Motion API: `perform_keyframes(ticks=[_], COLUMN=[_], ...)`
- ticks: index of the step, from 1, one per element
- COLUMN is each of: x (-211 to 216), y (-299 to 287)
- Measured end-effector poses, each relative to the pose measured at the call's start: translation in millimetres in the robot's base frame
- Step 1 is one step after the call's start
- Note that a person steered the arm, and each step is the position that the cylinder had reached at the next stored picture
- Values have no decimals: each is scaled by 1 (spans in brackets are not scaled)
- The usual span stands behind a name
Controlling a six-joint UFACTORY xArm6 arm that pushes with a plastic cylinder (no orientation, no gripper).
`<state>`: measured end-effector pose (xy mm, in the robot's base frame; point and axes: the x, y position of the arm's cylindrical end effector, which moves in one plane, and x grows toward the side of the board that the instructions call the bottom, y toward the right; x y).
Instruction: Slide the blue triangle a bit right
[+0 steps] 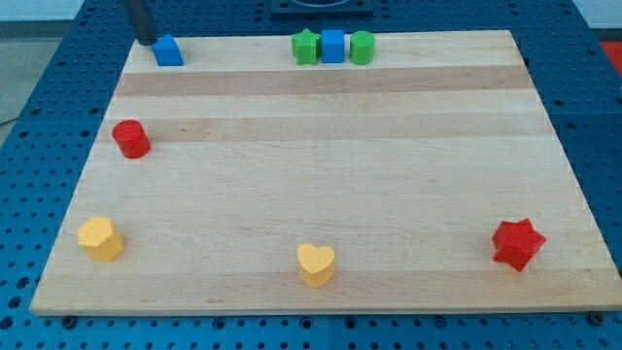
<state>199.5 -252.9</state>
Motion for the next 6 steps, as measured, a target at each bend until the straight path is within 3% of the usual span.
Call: perform_keyframes(ticks=[1,2,3,4,5,6], x=[10,10,19,47,47,46], y=[10,-49,-51,5,88,131])
